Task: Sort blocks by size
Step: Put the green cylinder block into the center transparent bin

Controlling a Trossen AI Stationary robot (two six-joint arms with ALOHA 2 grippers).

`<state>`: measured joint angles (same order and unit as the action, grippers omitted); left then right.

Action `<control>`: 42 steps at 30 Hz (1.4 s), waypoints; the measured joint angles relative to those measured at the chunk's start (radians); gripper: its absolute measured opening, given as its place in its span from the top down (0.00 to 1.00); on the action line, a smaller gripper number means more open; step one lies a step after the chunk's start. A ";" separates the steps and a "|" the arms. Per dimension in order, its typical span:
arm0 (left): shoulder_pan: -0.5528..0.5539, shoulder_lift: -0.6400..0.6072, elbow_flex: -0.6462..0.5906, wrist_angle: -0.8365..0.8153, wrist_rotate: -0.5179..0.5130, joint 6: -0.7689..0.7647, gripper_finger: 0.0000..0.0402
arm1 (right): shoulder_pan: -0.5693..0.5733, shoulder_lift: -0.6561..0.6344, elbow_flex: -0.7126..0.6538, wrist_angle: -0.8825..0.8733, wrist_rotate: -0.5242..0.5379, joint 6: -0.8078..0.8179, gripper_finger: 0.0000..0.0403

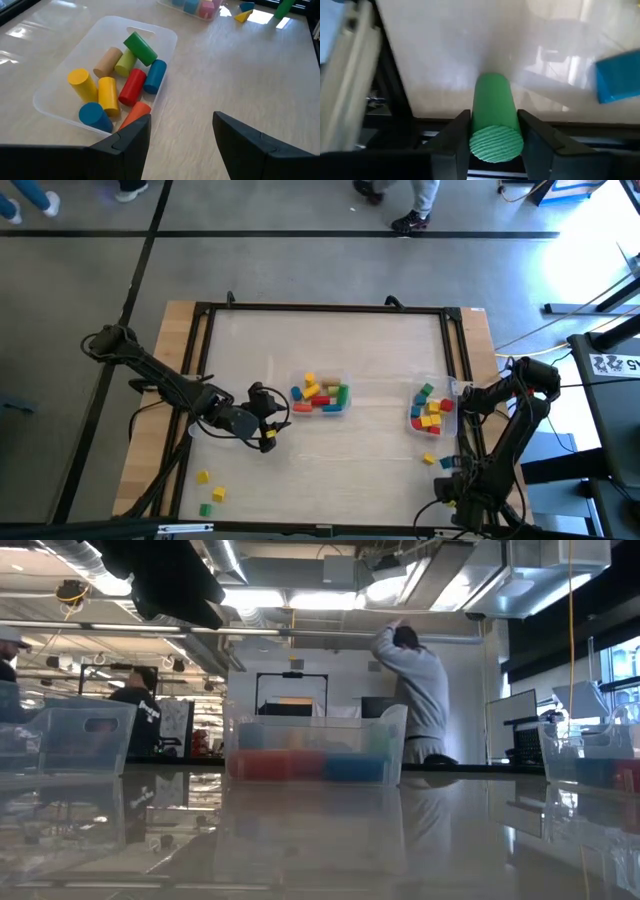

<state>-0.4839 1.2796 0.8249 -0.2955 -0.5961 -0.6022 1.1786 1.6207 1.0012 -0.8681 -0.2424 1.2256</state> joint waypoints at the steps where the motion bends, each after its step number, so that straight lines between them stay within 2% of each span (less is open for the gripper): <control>1: 0.000 0.000 0.000 0.000 0.000 0.000 0.48 | 0.000 0.000 0.000 0.014 0.007 0.001 0.67; 7: 0.000 -0.001 0.000 0.000 0.000 0.000 0.48 | -0.003 0.000 0.000 0.153 0.079 0.009 0.63; 10: 0.000 -0.001 0.000 0.000 -0.005 0.000 0.48 | -0.026 -0.001 0.000 0.199 0.133 -0.007 0.64; 14: 0.000 -0.001 0.000 0.000 -0.030 0.000 0.48 | -0.085 -0.015 0.000 0.239 0.218 -0.122 0.67; 20: 0.000 -0.001 0.000 0.000 -0.037 -0.001 0.48 | -0.221 -0.032 0.000 0.237 0.309 -0.367 0.64; 24: 0.000 -0.001 0.000 0.000 -0.037 -0.003 0.48 | -0.329 -0.034 0.000 0.266 0.346 -0.575 0.65; 30: 0.000 -0.001 0.000 0.000 -0.038 -0.001 0.48 | -0.492 -0.034 0.001 0.369 0.383 -0.891 0.66; 34: 0.000 -0.001 0.000 -0.002 -0.038 0.008 0.48 | -0.603 -0.035 0.049 0.373 0.419 -1.092 0.66; 38: 0.000 -0.001 0.000 -0.002 -0.038 0.048 0.48 | -0.698 -0.035 0.120 0.374 0.511 -1.291 0.66; 42: 0.010 -0.001 0.000 -0.003 -0.037 0.086 0.48 | -0.780 -0.036 0.175 0.436 0.563 -1.495 0.66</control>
<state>-0.4734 1.2789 0.8249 -0.2982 -0.6335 -0.5165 0.3984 1.5845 1.1758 -0.4316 0.3202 -0.2695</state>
